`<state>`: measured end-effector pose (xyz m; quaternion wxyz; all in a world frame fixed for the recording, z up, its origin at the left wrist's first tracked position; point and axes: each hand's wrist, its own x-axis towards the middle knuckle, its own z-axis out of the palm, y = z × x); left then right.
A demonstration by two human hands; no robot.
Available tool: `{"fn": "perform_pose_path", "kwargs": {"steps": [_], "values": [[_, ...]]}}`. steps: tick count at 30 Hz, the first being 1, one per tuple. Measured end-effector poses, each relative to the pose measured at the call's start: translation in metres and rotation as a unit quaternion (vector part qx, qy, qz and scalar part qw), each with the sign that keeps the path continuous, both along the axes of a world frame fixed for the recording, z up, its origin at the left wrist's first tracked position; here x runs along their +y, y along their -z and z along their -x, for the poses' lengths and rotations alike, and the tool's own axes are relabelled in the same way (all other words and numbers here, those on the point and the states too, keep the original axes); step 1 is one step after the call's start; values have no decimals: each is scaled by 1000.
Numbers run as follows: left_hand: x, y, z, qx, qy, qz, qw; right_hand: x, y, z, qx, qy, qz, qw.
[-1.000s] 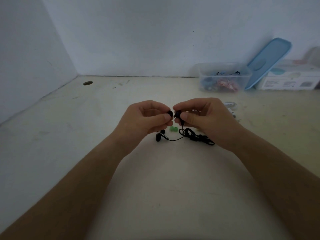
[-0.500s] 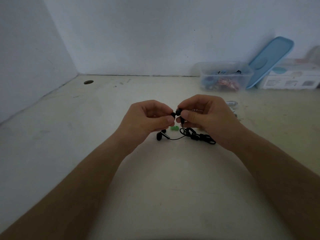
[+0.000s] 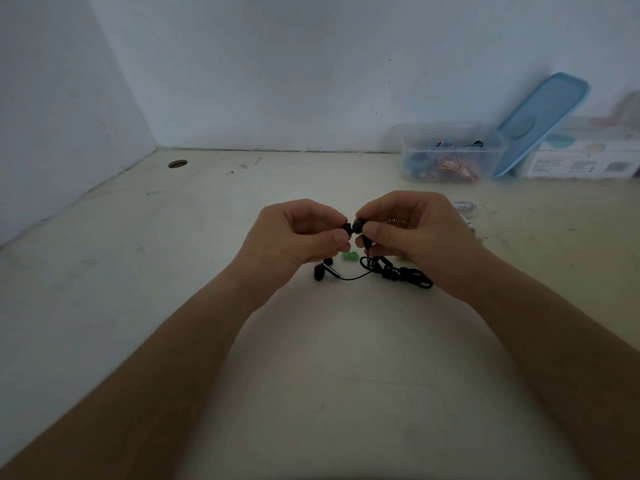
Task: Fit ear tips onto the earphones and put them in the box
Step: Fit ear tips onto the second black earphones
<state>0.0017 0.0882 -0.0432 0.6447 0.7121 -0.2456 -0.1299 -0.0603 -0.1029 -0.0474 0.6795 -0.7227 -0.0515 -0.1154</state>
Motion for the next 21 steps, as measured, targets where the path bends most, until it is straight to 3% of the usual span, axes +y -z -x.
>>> {"fn": "perform_pose_path", "kwargs": {"steps": [21], "values": [[0, -5, 5, 18, 11, 15, 1000, -1, 1, -1, 10, -7, -36, 999]]}}
